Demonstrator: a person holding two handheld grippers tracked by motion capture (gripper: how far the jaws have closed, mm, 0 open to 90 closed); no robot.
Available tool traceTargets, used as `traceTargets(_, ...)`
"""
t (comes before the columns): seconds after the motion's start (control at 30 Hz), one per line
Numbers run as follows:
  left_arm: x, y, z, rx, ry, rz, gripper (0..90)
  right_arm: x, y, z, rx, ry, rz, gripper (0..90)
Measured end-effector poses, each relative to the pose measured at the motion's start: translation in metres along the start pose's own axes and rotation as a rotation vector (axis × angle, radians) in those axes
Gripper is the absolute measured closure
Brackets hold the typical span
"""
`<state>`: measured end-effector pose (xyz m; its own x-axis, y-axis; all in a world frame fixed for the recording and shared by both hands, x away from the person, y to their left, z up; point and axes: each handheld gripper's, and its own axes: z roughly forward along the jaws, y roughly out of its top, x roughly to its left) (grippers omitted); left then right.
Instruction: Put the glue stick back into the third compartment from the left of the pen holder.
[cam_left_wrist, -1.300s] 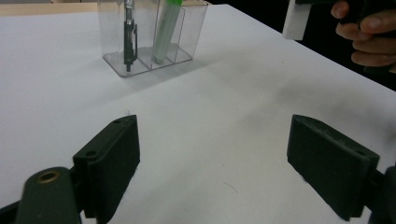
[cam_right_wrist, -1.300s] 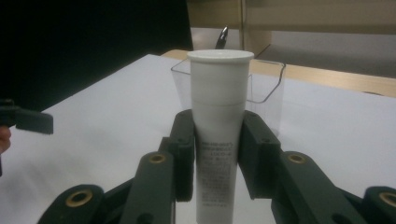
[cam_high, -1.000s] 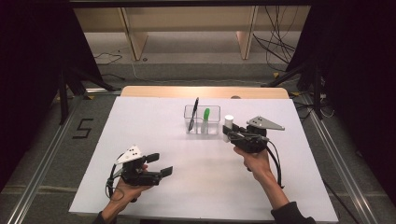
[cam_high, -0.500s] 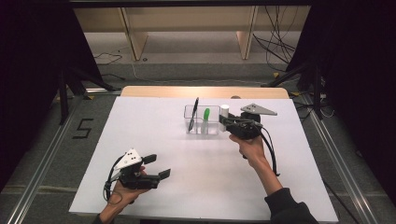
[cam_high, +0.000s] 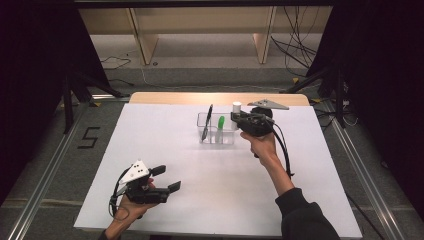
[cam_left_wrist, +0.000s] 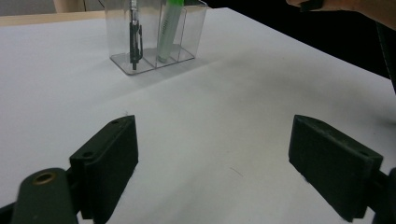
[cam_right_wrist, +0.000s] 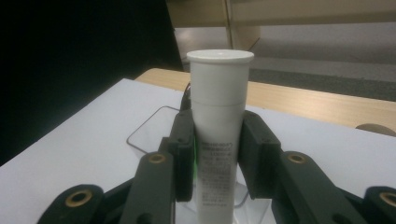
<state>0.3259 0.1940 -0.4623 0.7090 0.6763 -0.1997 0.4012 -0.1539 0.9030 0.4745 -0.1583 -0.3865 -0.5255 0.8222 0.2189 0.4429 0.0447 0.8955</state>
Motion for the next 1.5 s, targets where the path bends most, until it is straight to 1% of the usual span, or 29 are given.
traceTargets(0.2, 0.001, -0.002, 0.0, -0.002, 0.019, 0.003, 15.6, 0.0, 0.004, 0.015, 0.018, -0.022, -0.002, 69.2)
traceTargets(0.47, 0.002, -0.002, -0.001, -0.009, 0.017, -0.002, 15.7, -0.005, 0.002, 0.031, 0.046, -0.051, 0.013, 69.2)
traceTargets(0.53, 0.003, -0.002, -0.001, -0.018, 0.006, -0.023, 15.7, -0.006, 0.002, 0.034, 0.05, -0.055, 0.015, 69.1)
traceTargets(0.6, 0.003, -0.002, -0.001, -0.02, 0.005, -0.031, 15.6, -0.007, 0.002, 0.037, 0.051, -0.06, 0.019, 69.1)
traceTargets(0.67, 0.004, -0.002, -0.001, -0.013, 0.005, -0.027, 15.7, -0.007, 0.002, 0.039, 0.055, -0.059, 0.023, 69.1)
traceTargets(0.77, 0.004, -0.002, -0.001, -0.02, 0.007, -0.029, 15.6, -0.007, 0.002, 0.043, 0.062, -0.059, 0.028, 69.1)
traceTargets(0.93, 0.004, -0.002, -0.002, -0.024, 0.014, -0.028, 15.7, -0.009, 0.0, 0.047, 0.063, -0.054, 0.06, 68.9)
traceTargets(1.0, 0.004, -0.002, -0.002, -0.025, 0.014, -0.028, 15.7, -0.01, -0.001, 0.049, 0.068, -0.066, 0.056, 68.9)
traceTargets(1.17, 0.005, -0.002, -0.001, -0.02, 0.01, -0.032, 15.7, -0.011, -0.003, 0.053, 0.077, -0.068, 0.058, 68.8)
traceTargets(1.27, 0.005, -0.002, -0.001, -0.019, 0.01, -0.031, 15.7, -0.011, -0.006, 0.056, 0.088, -0.082, 0.056, 68.0)
traceTargets(1.3, 0.005, -0.002, -0.001, -0.02, 0.009, -0.031, 15.7, -0.01, -0.006, 0.056, 0.09, -0.09, 0.052, 65.2)
traceTargets(1.37, 0.004, -0.002, -0.001, -0.02, 0.008, -0.031, 15.7, -0.01, -0.006, 0.055, 0.085, -0.086, 0.055, 52.9)
traceTargets(1.4, 0.004, -0.002, -0.001, -0.017, 0.007, -0.03, 15.7, -0.01, -0.005, 0.054, 0.08, -0.083, 0.063, 48.6)
traceTargets(1.5, 0.004, -0.002, 0.0, -0.016, 0.006, -0.033, 15.6, -0.012, 0.0, 0.047, 0.055, -0.081, 0.073, 41.3)
